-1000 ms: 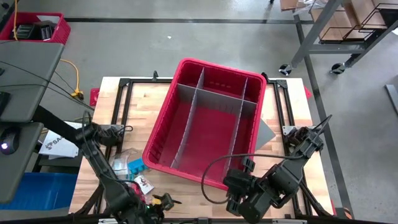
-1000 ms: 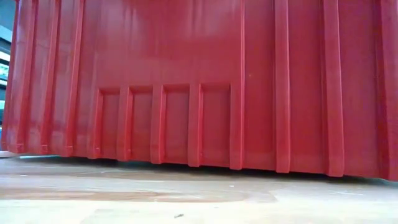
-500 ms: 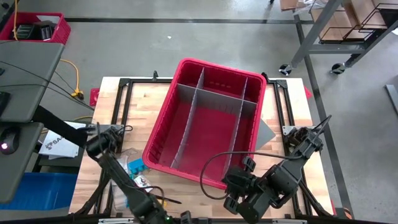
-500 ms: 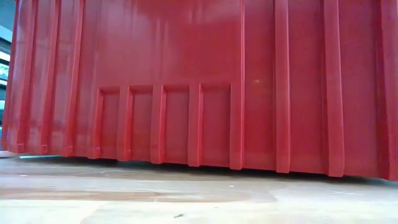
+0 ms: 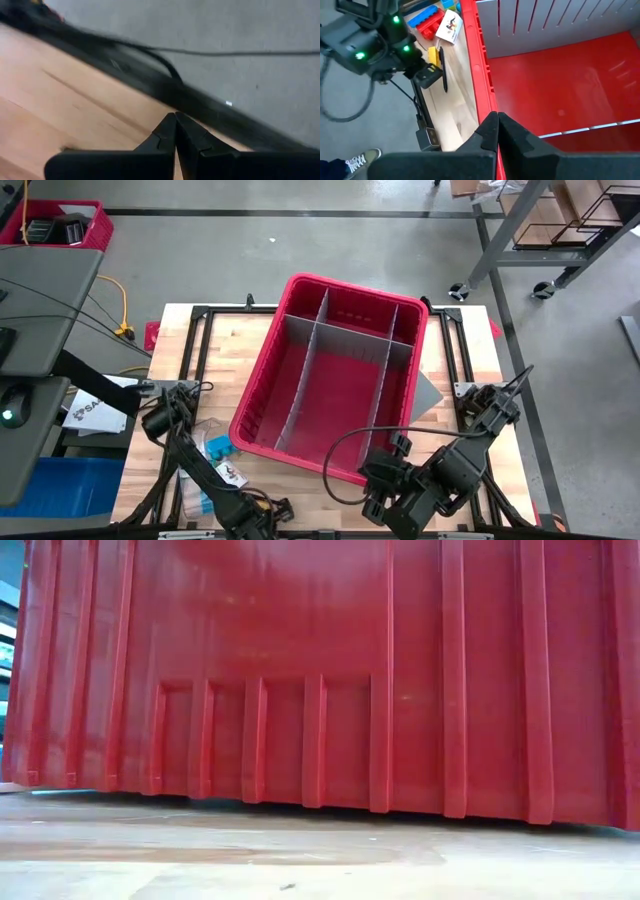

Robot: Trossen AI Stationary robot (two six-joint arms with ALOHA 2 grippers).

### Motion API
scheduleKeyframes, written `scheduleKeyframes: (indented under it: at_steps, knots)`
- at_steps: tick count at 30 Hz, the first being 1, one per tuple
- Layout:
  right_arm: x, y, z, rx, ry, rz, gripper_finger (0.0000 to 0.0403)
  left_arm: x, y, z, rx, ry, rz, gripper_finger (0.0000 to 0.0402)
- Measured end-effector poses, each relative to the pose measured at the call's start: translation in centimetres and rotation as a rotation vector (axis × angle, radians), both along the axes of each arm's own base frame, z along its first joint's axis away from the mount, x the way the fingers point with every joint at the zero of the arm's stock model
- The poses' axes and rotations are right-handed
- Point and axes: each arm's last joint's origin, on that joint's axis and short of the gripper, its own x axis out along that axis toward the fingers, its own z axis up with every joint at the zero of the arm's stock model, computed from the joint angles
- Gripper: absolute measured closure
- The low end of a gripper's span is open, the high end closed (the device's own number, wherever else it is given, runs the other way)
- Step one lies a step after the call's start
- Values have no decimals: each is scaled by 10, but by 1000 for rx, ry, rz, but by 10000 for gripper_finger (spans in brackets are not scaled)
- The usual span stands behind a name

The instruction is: Sort Items/Unsort Items

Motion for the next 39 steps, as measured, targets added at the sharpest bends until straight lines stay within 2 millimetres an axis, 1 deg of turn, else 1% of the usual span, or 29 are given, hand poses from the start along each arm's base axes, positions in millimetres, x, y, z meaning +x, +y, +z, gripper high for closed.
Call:
scheduleKeyframes:
  at_steps: [4,9,12,15,19,23,25,27,30,33,35,39]
  knots:
    - [0,0,0,-4,4,0,403,-8,8,-13,45,5,3,402]
    - [0,0,0,1,-2,-7,403,-10,18,-25,84,3,-23,401]
    - [1,1,1,16,-15,-13,403,-13,27,-29,84,4,-15,401]
    - [1,1,1,31,-25,-30,403,-16,38,-29,74,-6,-1,401]
    - [2,2,1,36,-37,-31,403,-22,59,-25,109,-11,21,401]
    - [3,2,3,31,-66,-42,403,-36,88,-22,187,-16,21,401]
    - [5,3,3,43,-82,-44,403,-43,103,-22,199,-12,43,401]
    - [5,4,4,52,-93,-42,403,-49,114,-18,199,-41,43,402]
    - [6,4,5,48,-107,-45,403,-58,123,-8,220,-44,-24,402]
    - [7,4,5,47,-115,-47,403,-58,118,10,196,-103,-37,402]
    - [7,4,5,47,-115,-46,403,-57,112,26,188,-163,-16,402]
    - [7,4,5,47,-116,-46,403,-53,103,48,172,-235,29,402]
